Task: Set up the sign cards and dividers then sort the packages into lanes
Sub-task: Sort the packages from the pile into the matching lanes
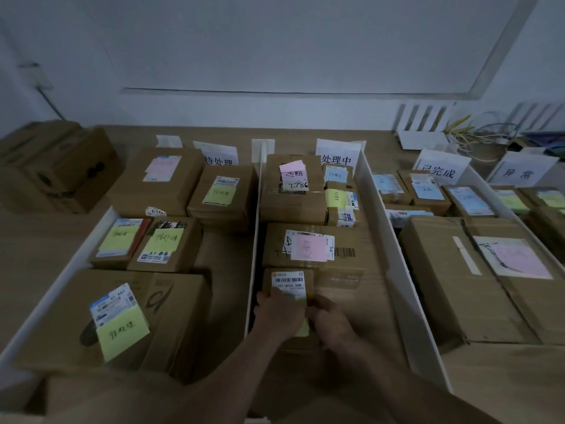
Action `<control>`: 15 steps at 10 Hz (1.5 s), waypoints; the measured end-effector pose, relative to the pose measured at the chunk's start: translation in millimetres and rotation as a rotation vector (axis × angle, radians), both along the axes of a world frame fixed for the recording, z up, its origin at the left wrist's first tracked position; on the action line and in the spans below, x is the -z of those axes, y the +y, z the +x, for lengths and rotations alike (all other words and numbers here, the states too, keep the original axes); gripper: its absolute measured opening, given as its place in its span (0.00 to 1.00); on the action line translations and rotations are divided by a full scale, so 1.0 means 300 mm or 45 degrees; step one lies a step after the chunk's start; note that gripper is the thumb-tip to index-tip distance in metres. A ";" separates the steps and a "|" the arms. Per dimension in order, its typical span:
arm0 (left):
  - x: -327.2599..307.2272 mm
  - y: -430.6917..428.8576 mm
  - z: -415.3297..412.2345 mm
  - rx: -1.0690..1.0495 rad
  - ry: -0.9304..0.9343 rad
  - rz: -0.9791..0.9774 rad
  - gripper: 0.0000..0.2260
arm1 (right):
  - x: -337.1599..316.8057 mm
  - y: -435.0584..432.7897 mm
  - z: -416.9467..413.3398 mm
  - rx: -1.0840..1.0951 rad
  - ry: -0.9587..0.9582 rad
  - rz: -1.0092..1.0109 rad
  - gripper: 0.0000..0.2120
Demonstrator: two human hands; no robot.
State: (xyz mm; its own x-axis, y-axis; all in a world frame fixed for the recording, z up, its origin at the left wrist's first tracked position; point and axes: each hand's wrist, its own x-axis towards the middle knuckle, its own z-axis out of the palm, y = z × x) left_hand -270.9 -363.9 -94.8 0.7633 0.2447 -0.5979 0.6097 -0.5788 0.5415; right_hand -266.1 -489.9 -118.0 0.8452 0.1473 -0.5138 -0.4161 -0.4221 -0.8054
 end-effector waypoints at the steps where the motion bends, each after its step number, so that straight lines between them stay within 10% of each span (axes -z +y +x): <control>1: -0.018 -0.001 -0.005 -0.010 -0.041 -0.007 0.39 | -0.009 -0.002 -0.002 -0.009 0.006 -0.033 0.14; 5: -0.192 0.050 -0.088 -0.123 -0.459 -0.144 0.05 | -0.236 -0.043 -0.022 0.114 -0.206 0.015 0.17; 10: -0.388 0.219 -0.345 -0.362 -0.759 -0.288 0.18 | -0.407 0.087 -0.150 0.123 -0.544 0.173 0.30; 15: -0.520 0.738 -0.675 -0.327 -0.935 -0.266 0.15 | -0.586 0.471 -0.423 0.250 -0.697 0.038 0.23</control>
State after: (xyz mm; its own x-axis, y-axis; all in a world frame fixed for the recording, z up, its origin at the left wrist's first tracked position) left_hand -473.5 -142.5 61.2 0.9142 0.4048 -0.0179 0.1563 -0.3114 0.9373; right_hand -393.1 -348.7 57.9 0.9995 -0.0317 0.0074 -0.0043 -0.3529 -0.9357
